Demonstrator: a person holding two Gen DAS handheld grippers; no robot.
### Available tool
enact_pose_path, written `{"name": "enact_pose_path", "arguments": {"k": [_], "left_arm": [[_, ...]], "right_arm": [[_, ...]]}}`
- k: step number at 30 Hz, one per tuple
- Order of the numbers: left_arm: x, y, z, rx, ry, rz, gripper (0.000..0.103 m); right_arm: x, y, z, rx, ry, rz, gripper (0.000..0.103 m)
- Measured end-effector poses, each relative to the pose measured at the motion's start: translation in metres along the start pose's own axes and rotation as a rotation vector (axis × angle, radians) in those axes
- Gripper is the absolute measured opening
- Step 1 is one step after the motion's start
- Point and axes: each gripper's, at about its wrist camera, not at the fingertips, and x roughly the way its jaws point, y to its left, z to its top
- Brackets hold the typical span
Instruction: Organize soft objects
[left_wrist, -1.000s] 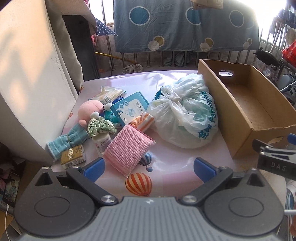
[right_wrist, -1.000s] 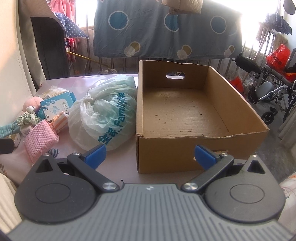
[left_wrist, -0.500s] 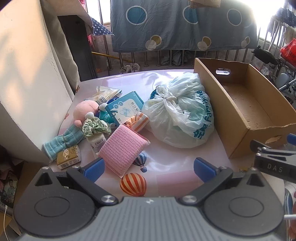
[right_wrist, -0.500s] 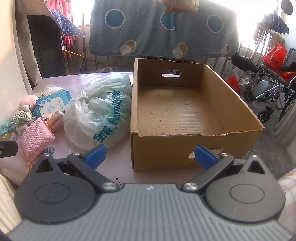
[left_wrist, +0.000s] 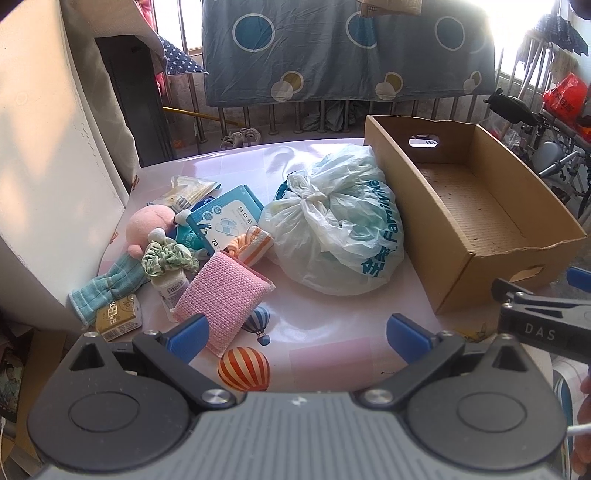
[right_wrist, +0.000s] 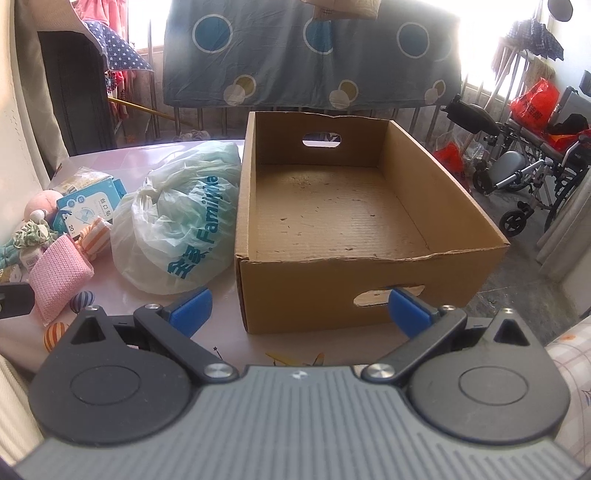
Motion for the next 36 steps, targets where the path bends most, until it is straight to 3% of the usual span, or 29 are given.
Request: {"name": "enact_pose_path", "arguments": {"k": [23,36], "left_arm": [[-0.003,0.004,0.0,-0.004,-0.009,0.016,0.103],[-0.016,0.013,0.002,-0.015,-0.063,0.031,0.103]], "right_arm": [[0.002,0.003,-0.001,-0.002,0.003,0.011,0.102],[0.0,0.005,0.0,0.002,-0.004,0.013,0.102]]}}
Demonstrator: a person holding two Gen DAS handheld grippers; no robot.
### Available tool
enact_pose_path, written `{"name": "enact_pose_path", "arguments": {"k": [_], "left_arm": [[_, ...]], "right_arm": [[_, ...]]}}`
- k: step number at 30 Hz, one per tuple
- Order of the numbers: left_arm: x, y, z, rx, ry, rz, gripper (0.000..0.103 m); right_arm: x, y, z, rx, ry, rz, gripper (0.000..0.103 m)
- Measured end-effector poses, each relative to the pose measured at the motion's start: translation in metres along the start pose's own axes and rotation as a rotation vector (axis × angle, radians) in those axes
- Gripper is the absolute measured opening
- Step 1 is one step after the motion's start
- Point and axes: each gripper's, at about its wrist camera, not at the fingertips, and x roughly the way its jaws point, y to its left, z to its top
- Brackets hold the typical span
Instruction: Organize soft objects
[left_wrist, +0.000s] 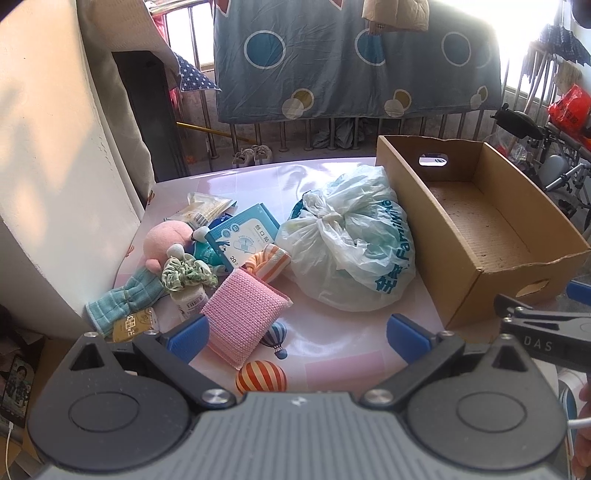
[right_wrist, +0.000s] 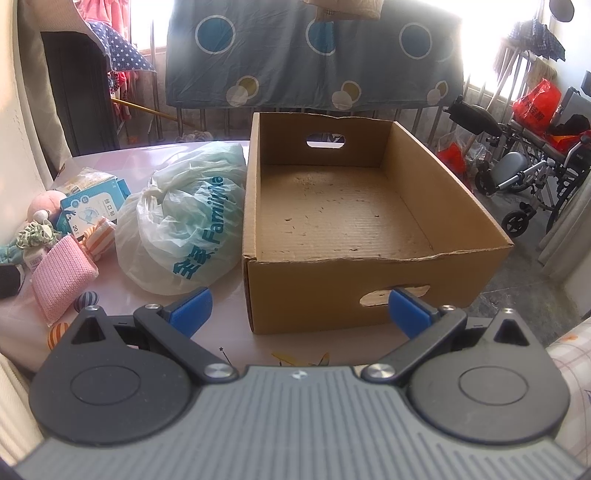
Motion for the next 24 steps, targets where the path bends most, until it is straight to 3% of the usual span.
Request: {"name": "enact_pose_path", "arguments": {"k": [12,17,21,24], "left_arm": [[-0.012,0.022,0.0,-0.047,-0.023,0.023,0.103],[-0.018,0.052,-0.002,-0.106,-0.03,0.053,0.103],[-0.023,0.091,-0.006,-0.152,-0.048,0.138,0.103],[-0.023,0.127,-0.012,-0.179,-0.044,0.21,0.103]], "right_arm": [[-0.01,0.001,-0.003,0.008,-0.022,0.007,0.102],[-0.015,0.0,-0.004,0.014,-0.048,0.023,0.102],[-0.021,0.004,0.003,0.02,-0.121,0.094,0.102],[-0.026,0.013,0.015,0.026,-0.194,0.207,0.102]]}}
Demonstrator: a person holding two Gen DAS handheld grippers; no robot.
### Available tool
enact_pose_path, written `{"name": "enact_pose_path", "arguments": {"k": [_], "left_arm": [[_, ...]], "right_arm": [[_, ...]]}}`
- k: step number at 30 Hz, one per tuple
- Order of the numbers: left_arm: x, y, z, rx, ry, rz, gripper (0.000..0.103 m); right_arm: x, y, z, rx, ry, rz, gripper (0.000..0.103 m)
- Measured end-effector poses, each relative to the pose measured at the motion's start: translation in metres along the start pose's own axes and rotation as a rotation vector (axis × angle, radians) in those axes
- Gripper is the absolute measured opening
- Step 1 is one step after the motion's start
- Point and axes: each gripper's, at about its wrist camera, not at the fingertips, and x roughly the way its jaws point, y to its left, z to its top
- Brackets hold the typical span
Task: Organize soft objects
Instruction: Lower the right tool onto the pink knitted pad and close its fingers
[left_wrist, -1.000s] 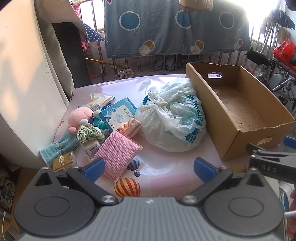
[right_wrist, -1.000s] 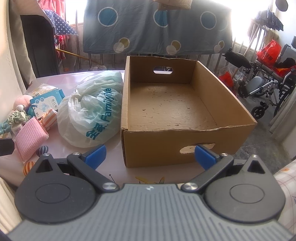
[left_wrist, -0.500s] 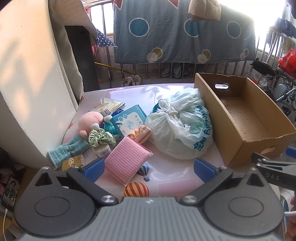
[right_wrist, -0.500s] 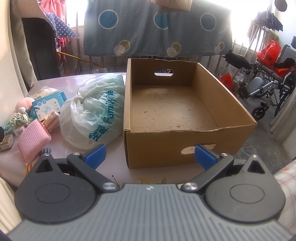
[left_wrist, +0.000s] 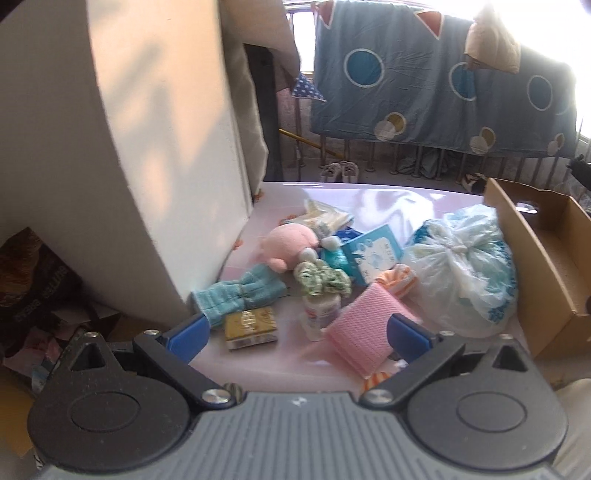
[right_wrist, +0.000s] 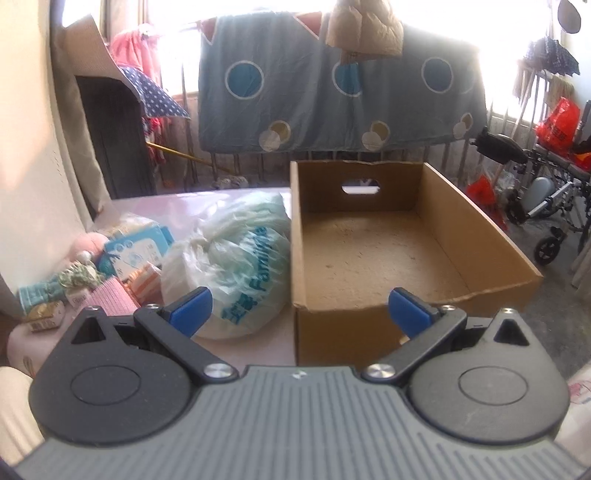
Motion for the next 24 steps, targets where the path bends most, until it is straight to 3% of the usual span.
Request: {"name": "enact_pose_path", "arguments": {"k": [4,6,12,14,16,18,20,21,24], "left_arm": [[0.022,0.038,-0.01,-0.013,0.014,0.105,0.103],[0.033,0.051,-0.019,-0.023,0.015,0.115,0.103],[0.071,0.059,-0.041,-0.054,0.018,0.007,0.102],[0.086,0.048,-0.045,-0.029,0.022,-0.045,0.096],[0.099,0.037,-0.044,0.013,0.025,-0.101,0.09],[0.109,0.025,-0.042,0.059,0.027,-0.152,0.083],[0.122,0.011,-0.038,0.108,0.038,-0.189,0.063],[0.127,0.006,-0.036,0.124,0.045,-0.2,0.058],[0.147,-0.01,-0.029,0.172,0.063,-0.262,0.054]], "right_arm": [[0.016,0.02,0.012,0.015,-0.024,0.215,0.102],[0.031,0.035,0.016,0.033,-0.004,0.305,0.102],[0.081,0.071,0.005,0.159,0.12,0.541,0.102],[0.101,0.078,-0.007,0.237,0.184,0.603,0.101],[0.118,0.078,-0.023,0.335,0.248,0.641,0.098],[0.136,0.079,-0.035,0.412,0.306,0.657,0.087],[0.149,0.08,-0.045,0.457,0.348,0.656,0.08],[0.156,0.081,-0.049,0.469,0.364,0.654,0.076],[0.173,0.085,-0.06,0.512,0.414,0.646,0.065]]}}
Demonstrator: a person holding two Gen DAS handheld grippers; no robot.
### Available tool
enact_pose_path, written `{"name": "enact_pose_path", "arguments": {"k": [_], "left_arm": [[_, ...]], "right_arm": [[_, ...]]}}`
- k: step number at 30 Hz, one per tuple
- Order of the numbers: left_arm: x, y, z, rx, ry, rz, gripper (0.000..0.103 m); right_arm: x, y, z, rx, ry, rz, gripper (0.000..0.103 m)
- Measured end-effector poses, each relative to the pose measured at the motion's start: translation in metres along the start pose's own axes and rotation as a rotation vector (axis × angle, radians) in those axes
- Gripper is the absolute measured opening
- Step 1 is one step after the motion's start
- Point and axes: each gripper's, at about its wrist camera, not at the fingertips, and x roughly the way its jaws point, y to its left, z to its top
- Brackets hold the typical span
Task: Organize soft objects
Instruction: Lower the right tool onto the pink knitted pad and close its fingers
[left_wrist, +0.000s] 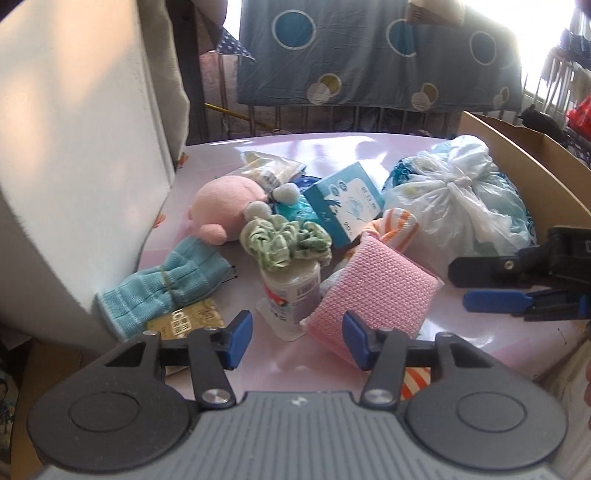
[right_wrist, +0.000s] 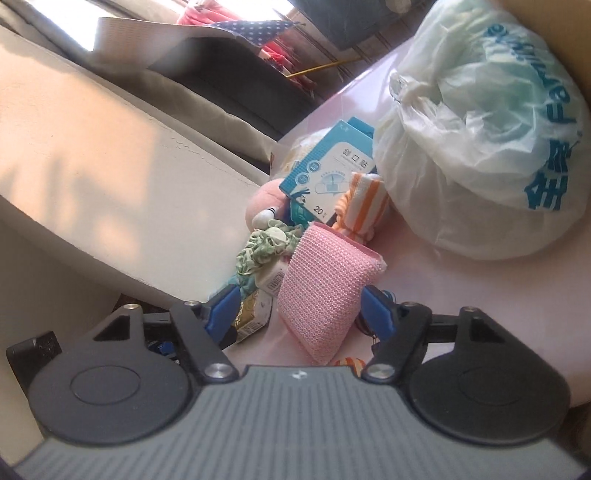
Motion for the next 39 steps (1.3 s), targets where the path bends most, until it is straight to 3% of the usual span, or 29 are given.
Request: {"name": "enact_pose_path", "arguments": {"k": [5,9,13,17,21,22,23,27,30,35,39], "left_arm": [[0.041,-0.005,0.01,0.014,0.096,-0.096,0.055],[0.06,0.002,0.011,-0.081,0.153,-0.176,0.059],[0.065,0.0,0.007,-0.131,0.201,-0.248,0.059],[0.067,-0.015,-0.002,-0.103,0.256,-0.3,0.057],[0.058,-0.025,-0.006,-0.034,0.217,-0.247,0.062],[0.055,-0.024,-0.006,-0.03,0.202,-0.234,0.068],[0.054,-0.022,-0.004,-0.038,0.192,-0.229,0.074],[0.058,-0.015,0.003,-0.072,0.19,-0.235,0.077],[0.067,-0.016,0.009,-0.096,0.191,-0.248,0.075],[0.076,-0.025,0.012,-0.118,0.198,-0.291,0.056],[0.066,-0.038,0.012,-0.08,0.174,-0.262,0.056]], "right_arm": [[0.026,-0.019,0.0,0.062,0.067,-0.017,0.05],[0.038,-0.028,0.0,0.084,0.097,-0.023,0.043],[0.04,-0.034,0.001,0.101,0.12,-0.034,0.039],[0.032,-0.039,0.004,0.085,0.123,-0.066,0.038],[0.022,-0.039,0.01,0.053,0.106,-0.095,0.039],[0.02,-0.038,0.013,0.043,0.098,-0.097,0.039],[0.019,-0.037,0.015,0.032,0.089,-0.097,0.041],[0.021,-0.035,0.023,0.009,0.064,-0.111,0.051],[0.031,-0.04,0.024,0.023,0.072,-0.103,0.052],[0.045,-0.043,0.021,0.053,0.104,-0.067,0.048],[0.04,-0.036,0.019,0.037,0.108,-0.084,0.047]]}}
